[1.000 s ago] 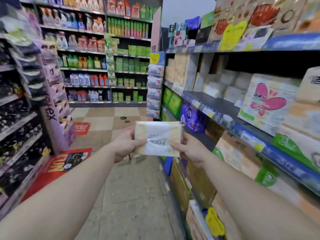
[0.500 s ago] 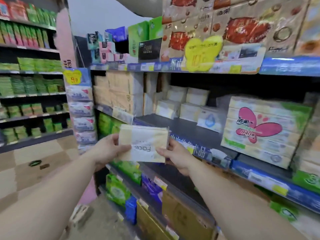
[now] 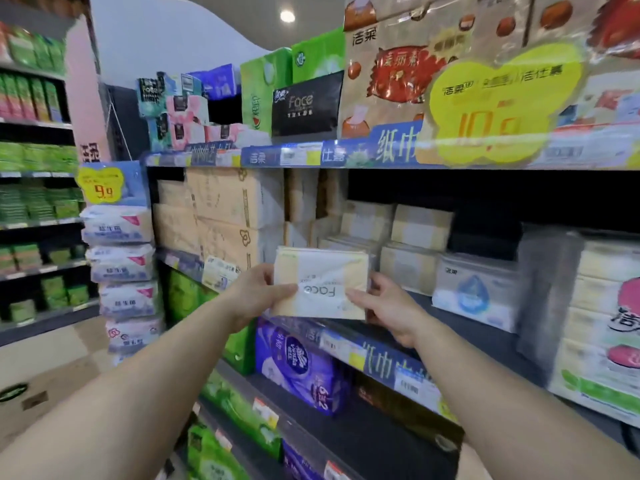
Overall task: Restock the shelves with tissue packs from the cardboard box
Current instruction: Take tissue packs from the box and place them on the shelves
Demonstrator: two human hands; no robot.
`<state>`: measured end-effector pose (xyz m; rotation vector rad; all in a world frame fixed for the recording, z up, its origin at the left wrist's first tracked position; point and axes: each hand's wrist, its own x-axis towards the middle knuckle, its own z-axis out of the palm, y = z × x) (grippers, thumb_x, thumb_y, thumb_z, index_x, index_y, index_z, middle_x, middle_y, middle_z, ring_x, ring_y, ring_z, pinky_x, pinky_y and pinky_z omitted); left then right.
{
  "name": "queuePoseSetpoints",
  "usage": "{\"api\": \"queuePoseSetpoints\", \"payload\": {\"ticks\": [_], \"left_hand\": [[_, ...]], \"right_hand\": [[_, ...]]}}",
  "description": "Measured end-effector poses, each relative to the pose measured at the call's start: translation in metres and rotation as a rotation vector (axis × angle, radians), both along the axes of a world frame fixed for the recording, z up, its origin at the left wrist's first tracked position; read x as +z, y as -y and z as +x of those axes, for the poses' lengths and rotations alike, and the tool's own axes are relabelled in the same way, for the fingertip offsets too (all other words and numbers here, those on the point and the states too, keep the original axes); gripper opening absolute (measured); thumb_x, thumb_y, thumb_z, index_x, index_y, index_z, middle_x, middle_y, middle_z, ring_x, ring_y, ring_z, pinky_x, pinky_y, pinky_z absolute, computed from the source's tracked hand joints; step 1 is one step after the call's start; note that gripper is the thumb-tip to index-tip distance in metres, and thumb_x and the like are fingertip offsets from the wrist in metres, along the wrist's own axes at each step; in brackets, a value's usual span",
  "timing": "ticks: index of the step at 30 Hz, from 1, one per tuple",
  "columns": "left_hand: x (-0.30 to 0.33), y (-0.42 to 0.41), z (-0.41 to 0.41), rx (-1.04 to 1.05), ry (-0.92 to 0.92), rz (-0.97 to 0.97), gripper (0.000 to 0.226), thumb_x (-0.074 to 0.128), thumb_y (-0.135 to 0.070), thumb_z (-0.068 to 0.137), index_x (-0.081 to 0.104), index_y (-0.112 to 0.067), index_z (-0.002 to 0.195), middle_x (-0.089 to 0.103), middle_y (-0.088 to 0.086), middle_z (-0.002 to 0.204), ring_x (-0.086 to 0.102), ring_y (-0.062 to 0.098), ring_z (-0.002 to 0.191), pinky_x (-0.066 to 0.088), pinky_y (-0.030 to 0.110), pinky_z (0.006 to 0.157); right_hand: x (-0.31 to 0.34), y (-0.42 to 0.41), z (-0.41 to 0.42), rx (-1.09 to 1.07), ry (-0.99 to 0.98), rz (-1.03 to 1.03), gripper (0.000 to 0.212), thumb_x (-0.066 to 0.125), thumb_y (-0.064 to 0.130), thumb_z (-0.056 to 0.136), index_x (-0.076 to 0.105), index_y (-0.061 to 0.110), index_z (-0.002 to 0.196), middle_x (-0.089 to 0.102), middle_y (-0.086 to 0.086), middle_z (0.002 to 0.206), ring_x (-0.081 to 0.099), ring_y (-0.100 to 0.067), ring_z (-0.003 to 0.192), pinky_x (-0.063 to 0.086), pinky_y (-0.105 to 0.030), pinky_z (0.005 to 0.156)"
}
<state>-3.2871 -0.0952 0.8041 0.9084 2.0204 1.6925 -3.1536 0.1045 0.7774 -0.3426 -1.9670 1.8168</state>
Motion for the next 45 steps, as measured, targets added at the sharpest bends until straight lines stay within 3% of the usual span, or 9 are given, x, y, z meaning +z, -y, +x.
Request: {"api": "queuePoseSetpoints", "payload": {"ticks": [9,14,19,23,27,33,37,41,45], "left_hand": [[-0.012,-0.080,-0.096,-0.188,0.003,-0.076,0.040,0.072,-0.006,0.081,0.062,-0.015,0.119,0.071,0.005,0.111,0.066,0.023,0.106,0.048,0.047,0.100],[-0.026,-0.124,-0.131,-0.317,-0.033,-0.140,0.038,0.065,0.000,0.087,0.057,-0.008,0.124,0.066,0.004,0.117,0.064,0.011,0.095,0.054,0.017,0.075],[-0.021,-0.149,-0.167,-0.512,-0.028,-0.261,0.077,0.081,-0.011,0.074,0.040,-0.011,0.140,0.064,-0.001,0.120,0.062,0.014,0.108,0.046,0.033,0.102],[0.019,-0.167,-0.156,-0.461,-0.495,-0.137,0.104,0.086,-0.034,0.067,0.025,-0.017,0.149,0.043,-0.004,0.139,0.043,0.013,0.128,0.033,0.021,0.103],[0.044,-0.179,-0.135,-0.614,-0.730,-0.327,0.069,0.085,-0.035,0.067,0.053,-0.018,0.125,0.059,-0.010,0.103,0.058,0.012,0.099,0.046,0.018,0.072],[0.024,-0.184,-0.139,-0.574,0.329,0.112,0.029,0.077,-0.011,0.078,0.068,-0.007,0.105,0.073,0.014,0.104,0.072,0.021,0.087,0.060,0.036,0.066],[-0.009,-0.189,-0.130,-0.544,0.765,0.315,0.032,0.071,-0.011,0.079,0.064,-0.006,0.111,0.070,0.017,0.111,0.071,0.026,0.093,0.059,0.041,0.070],[-0.023,-0.185,-0.132,-0.516,0.842,0.377,0.032,0.065,-0.004,0.086,0.062,-0.005,0.118,0.070,0.014,0.113,0.069,0.025,0.098,0.055,0.041,0.083],[-0.029,-0.184,-0.160,-0.281,0.520,0.322,0.087,0.075,-0.001,0.077,0.026,-0.014,0.148,0.058,0.007,0.132,0.061,0.022,0.111,0.049,0.039,0.097]], "right_hand": [[-0.014,-0.063,-0.063,-0.170,0.078,0.082,0.046,0.072,0.002,0.082,0.050,0.026,0.115,0.067,-0.001,0.111,0.063,-0.013,0.101,0.047,-0.031,0.099],[-0.025,-0.078,-0.074,-0.292,0.226,0.178,0.061,0.077,0.013,0.079,0.044,0.025,0.128,0.064,0.001,0.123,0.062,-0.013,0.108,0.046,-0.036,0.103],[-0.029,-0.079,-0.076,-0.349,0.375,0.255,0.089,0.084,0.016,0.068,0.037,0.023,0.142,0.063,0.007,0.125,0.060,-0.009,0.113,0.044,-0.036,0.106],[-0.015,-0.070,-0.079,-0.417,0.286,0.179,0.071,0.076,0.003,0.076,0.043,0.025,0.136,0.065,-0.001,0.121,0.063,-0.014,0.109,0.047,-0.032,0.101],[0.022,-0.057,-0.090,-0.538,0.186,0.256,0.060,0.074,0.004,0.078,0.049,0.020,0.131,0.063,-0.002,0.114,0.062,-0.013,0.100,0.049,-0.021,0.086],[0.034,-0.054,-0.086,-0.569,0.084,0.090,0.111,0.087,0.053,0.051,0.032,0.032,0.145,0.058,0.004,0.128,0.055,-0.016,0.119,0.041,-0.038,0.105],[0.003,-0.048,-0.094,-0.414,0.295,-0.064,0.045,0.077,0.022,0.079,0.055,0.028,0.118,0.068,0.008,0.113,0.061,-0.011,0.107,0.044,-0.036,0.094],[-0.001,-0.058,-0.101,-0.535,0.152,-0.155,0.042,0.077,0.011,0.078,0.057,0.022,0.113,0.070,-0.001,0.112,0.067,-0.017,0.100,0.054,-0.035,0.082],[0.012,-0.064,-0.106,-0.650,0.149,0.016,0.035,0.078,0.005,0.076,0.055,0.021,0.097,0.066,-0.004,0.103,0.066,-0.017,0.087,0.057,-0.030,0.070]]}}
